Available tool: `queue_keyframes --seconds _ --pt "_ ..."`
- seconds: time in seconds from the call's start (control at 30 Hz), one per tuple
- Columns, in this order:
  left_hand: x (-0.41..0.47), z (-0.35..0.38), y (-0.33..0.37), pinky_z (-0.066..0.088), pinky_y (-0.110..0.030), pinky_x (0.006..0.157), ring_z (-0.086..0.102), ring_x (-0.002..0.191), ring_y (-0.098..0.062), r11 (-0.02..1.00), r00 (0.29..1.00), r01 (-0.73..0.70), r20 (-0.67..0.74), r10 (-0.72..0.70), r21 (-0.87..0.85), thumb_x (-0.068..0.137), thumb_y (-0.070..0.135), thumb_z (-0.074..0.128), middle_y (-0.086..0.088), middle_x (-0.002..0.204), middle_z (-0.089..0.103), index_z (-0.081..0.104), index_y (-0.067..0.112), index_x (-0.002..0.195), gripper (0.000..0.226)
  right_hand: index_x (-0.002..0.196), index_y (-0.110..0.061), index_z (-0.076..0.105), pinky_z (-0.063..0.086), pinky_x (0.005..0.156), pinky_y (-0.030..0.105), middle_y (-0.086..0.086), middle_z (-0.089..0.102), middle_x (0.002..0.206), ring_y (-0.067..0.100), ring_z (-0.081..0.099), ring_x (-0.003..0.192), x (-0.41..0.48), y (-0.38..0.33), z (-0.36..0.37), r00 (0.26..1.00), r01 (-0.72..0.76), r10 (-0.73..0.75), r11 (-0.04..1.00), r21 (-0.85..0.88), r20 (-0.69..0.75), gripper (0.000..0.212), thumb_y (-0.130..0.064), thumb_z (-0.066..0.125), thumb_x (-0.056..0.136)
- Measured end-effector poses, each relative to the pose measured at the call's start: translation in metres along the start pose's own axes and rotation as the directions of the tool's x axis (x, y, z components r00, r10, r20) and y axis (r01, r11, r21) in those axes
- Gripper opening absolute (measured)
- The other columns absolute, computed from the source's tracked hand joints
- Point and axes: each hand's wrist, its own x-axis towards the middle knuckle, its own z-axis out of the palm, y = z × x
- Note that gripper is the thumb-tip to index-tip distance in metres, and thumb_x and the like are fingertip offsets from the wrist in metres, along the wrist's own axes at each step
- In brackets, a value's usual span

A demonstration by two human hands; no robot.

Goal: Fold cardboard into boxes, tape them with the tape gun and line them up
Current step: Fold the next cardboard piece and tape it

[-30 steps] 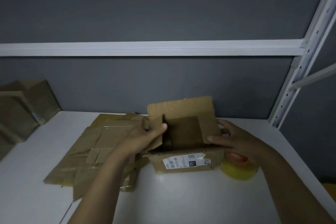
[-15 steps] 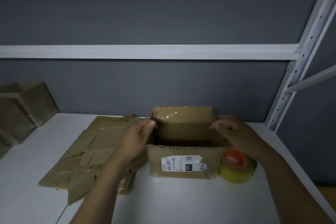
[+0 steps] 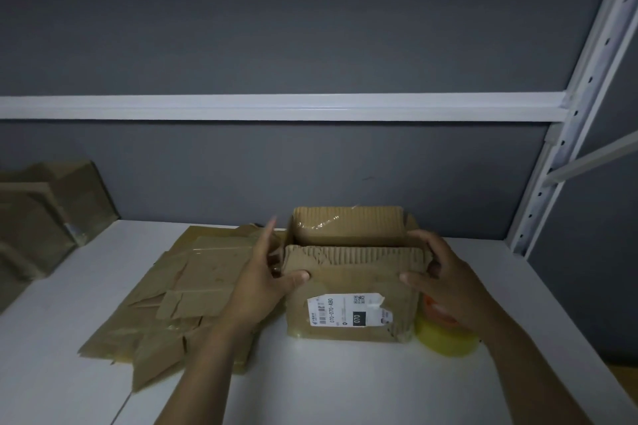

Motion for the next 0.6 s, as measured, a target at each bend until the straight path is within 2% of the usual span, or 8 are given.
queue_keyframes --seconds 0.03,0.07,0.1,0.17,0.23,0.4,0.5,0.6 --pt "-0.002 0.004 -0.005 0.051 -0.028 0.091 0.057 0.113 -0.001 1.000 1.000 0.020 -0.007 -0.020 -0.008 0.073 0.027 0.084 0.022 0.128 0.052 0.012 0.048 0.149 0.107 0.136 -0.046 0.032 0.049 0.073 0.012 -0.018 0.050 0.130 0.007 0.056 0.113 -0.004 0.003 0.005 0.999 -0.013 0.015 0.998 0.060 -0.036 0.064 -0.028 0.068 0.086" --pt "-0.004 0.008 -0.010 0.051 -0.029 0.091 0.058 0.115 -0.004 0.999 0.999 0.045 -0.008 -0.045 0.021 0.071 0.032 0.085 0.019 0.129 0.054 0.011 0.044 0.150 0.109 0.141 -0.043 0.028 0.047 0.073 0.009 -0.020 0.049 0.127 0.001 0.055 0.107 -0.009 0.002 0.011 0.995 -0.036 0.041 0.997 0.061 -0.089 0.067 -0.030 0.065 0.088" --pt "-0.005 0.014 -0.014 0.053 -0.026 0.088 0.059 0.114 -0.008 0.997 0.998 0.054 -0.015 -0.053 0.049 0.070 0.033 0.085 0.016 0.126 0.058 0.022 0.038 0.148 0.100 0.143 -0.035 0.031 0.044 0.066 0.004 -0.021 0.051 0.117 -0.004 0.053 0.095 -0.013 0.002 0.017 0.986 -0.068 0.067 0.998 0.004 -0.155 0.061 -0.032 0.061 0.090" --pt "-0.012 0.026 -0.011 0.052 -0.014 0.076 0.062 0.106 -0.006 0.995 0.996 0.066 -0.072 -0.060 0.072 0.073 0.024 0.083 0.019 0.112 0.063 0.043 0.033 0.132 0.071 0.129 -0.014 0.050 0.039 0.056 0.000 -0.019 0.052 0.089 -0.008 0.047 0.074 -0.021 0.002 0.029 0.956 -0.093 0.057 0.989 -0.115 -0.286 0.042 -0.033 0.056 0.092" --pt "-0.018 0.034 -0.004 0.049 -0.010 0.072 0.060 0.097 0.005 0.997 0.991 0.047 -0.128 -0.038 0.066 0.075 0.017 0.081 0.023 0.105 0.061 0.047 0.034 0.128 0.065 0.114 -0.008 0.058 0.038 0.055 0.000 -0.018 0.052 0.077 -0.002 0.051 0.068 -0.025 0.004 0.034 0.944 -0.075 0.037 0.992 -0.105 -0.328 0.039 -0.039 0.055 0.090" --pt "-0.024 0.035 0.017 0.055 -0.015 0.065 0.060 0.086 0.014 1.000 0.963 -0.006 -0.269 0.004 -0.007 0.078 0.015 0.077 0.022 0.104 0.061 0.050 0.041 0.122 0.058 0.117 -0.017 0.056 0.046 0.058 0.006 -0.011 0.063 0.101 0.001 0.061 0.088 -0.012 -0.009 0.030 0.936 0.014 0.003 0.999 0.045 -0.352 0.031 -0.035 0.058 0.091" --pt "-0.029 0.031 0.024 0.059 -0.037 0.080 0.064 0.100 -0.002 0.996 0.938 -0.053 -0.346 0.023 -0.078 0.079 0.020 0.076 0.014 0.114 0.066 0.048 0.036 0.135 0.065 0.122 -0.019 0.052 0.054 0.071 0.022 -0.002 0.060 0.112 0.014 0.061 0.099 0.001 -0.028 0.031 0.929 0.096 -0.073 0.994 0.046 -0.362 0.052 -0.049 0.065 0.081" --pt "-0.032 0.017 0.031 0.057 -0.033 0.085 0.064 0.103 -0.001 0.991 0.923 -0.113 -0.377 0.078 -0.070 0.081 0.018 0.075 0.015 0.117 0.065 0.046 0.033 0.138 0.066 0.126 -0.021 0.049 0.058 0.072 0.030 -0.002 0.059 0.115 0.016 0.062 0.100 0.007 -0.050 0.038 0.908 0.125 -0.104 0.992 0.024 -0.406 0.070 -0.061 0.057 0.069"
